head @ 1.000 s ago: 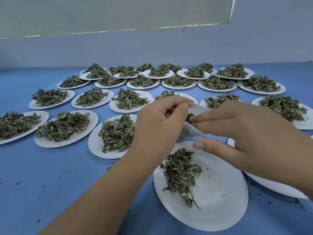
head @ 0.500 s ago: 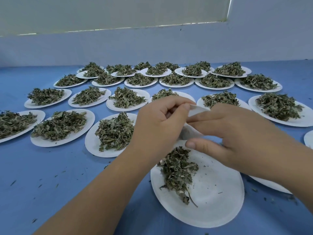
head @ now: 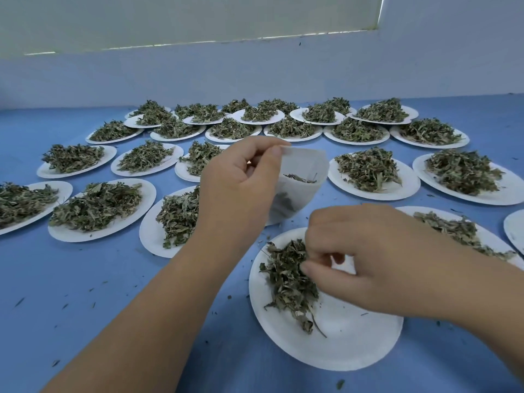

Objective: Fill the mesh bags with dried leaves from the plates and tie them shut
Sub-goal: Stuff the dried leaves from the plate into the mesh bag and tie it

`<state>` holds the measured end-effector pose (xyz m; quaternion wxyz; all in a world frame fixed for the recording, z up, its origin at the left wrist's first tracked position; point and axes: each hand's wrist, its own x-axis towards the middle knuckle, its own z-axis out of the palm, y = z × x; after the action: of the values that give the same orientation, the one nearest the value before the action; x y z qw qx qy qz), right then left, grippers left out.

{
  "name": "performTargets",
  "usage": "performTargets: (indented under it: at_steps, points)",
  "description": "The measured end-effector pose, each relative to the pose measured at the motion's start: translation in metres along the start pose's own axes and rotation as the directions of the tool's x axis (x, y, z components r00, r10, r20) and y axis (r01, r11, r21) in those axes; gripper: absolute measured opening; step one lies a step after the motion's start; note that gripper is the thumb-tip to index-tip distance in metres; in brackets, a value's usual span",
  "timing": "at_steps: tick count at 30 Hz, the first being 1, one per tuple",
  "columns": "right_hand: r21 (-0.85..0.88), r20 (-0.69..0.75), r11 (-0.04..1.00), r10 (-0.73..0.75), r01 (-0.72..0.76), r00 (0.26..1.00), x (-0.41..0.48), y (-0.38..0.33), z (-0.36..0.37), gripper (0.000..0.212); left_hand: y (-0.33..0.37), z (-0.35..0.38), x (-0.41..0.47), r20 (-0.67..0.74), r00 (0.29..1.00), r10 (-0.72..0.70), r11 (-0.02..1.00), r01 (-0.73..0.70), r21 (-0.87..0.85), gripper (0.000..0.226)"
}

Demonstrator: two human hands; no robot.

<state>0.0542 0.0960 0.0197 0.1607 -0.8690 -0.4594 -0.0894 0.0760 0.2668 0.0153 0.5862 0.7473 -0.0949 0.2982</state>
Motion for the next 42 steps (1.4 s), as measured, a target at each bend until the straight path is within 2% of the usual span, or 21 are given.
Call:
performTargets:
  at_steps: [2, 6, 10, 15, 22, 30, 36, 42]
  points:
    - [0.013, 0.070, 1.000, 0.004, -0.004, 0.998, 0.001, -0.003, 0.005, 0.026, 0.000, 0.000, 0.000, -0.003, 1.000, 0.005, 1.000, -0.005, 0.010, 0.023]
    - [-0.001, 0.173, 1.000, 0.006, -0.006, 0.985, 0.003, -0.005, 0.014, 0.049, 0.000, 0.000, 0.001, 0.002, 1.000, 0.006, 1.000, -0.006, 0.024, 0.022]
    - [-0.044, 0.244, 0.999, 0.022, -0.012, 0.970, 0.005, -0.007, 0.022, 0.046, 0.001, -0.001, 0.001, 0.027, 1.000, -0.007, 1.000, 0.007, 0.023, 0.023]
    - [-0.057, 0.239, 0.998, 0.039, -0.026, 0.970, 0.003, -0.007, 0.020, 0.031, 0.001, -0.005, 0.004, 0.034, 0.999, -0.032, 0.998, 0.031, 0.048, 0.023]
    - [-0.058, 0.267, 0.997, 0.063, -0.049, 0.962, 0.002, -0.008, 0.021, 0.043, 0.006, -0.008, 0.004, 0.052, 0.997, -0.065, 0.998, 0.064, 0.016, 0.020]
    - [-0.049, 0.268, 0.998, 0.055, -0.044, 0.962, 0.002, -0.009, 0.018, 0.024, 0.015, -0.003, 0.006, 0.104, 0.992, -0.071, 0.997, 0.068, 0.035, 0.021]
    - [-0.063, 0.252, 0.997, 0.051, -0.036, 0.966, 0.001, -0.008, 0.018, 0.024, 0.018, 0.000, 0.012, 0.178, 0.982, -0.057, 0.991, 0.034, 0.128, 0.024]
    - [0.004, 0.216, 0.998, 0.059, -0.061, 0.975, 0.000, -0.005, 0.017, 0.024, 0.013, -0.002, 0.019, 0.215, 0.976, -0.040, 0.986, 0.003, 0.168, 0.022]
